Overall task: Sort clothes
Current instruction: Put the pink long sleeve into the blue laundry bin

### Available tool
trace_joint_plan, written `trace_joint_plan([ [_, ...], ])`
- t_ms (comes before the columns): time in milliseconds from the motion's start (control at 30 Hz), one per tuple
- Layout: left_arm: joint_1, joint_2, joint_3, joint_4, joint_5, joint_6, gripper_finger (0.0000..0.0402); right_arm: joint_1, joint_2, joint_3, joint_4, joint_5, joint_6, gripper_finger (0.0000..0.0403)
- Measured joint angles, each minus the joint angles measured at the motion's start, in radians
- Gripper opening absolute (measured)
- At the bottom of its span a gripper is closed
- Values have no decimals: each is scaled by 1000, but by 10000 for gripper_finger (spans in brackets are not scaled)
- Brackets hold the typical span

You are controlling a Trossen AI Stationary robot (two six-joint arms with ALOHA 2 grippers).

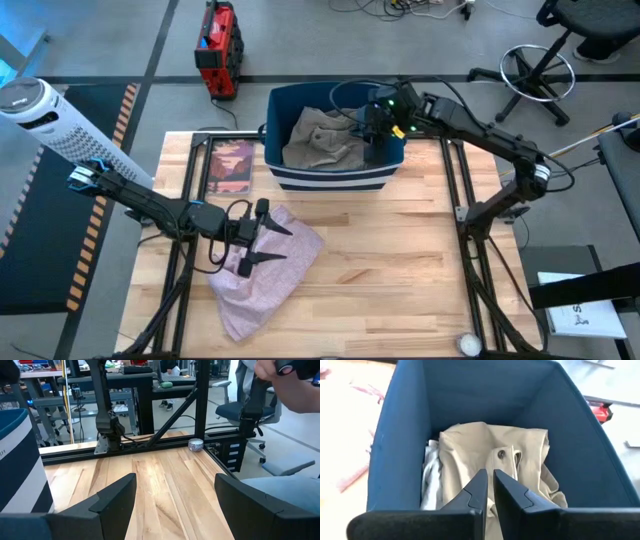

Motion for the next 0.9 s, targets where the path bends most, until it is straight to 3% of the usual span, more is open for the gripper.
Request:
trace_joint_plan([
  [600, 0, 0, 0, -1, 0, 3, 259, 0, -389, -657, 545, -141, 42, 0],
  [900, 0, 0, 0, -1, 0, 4, 259, 1, -521, -881, 736, -212, 91, 0],
])
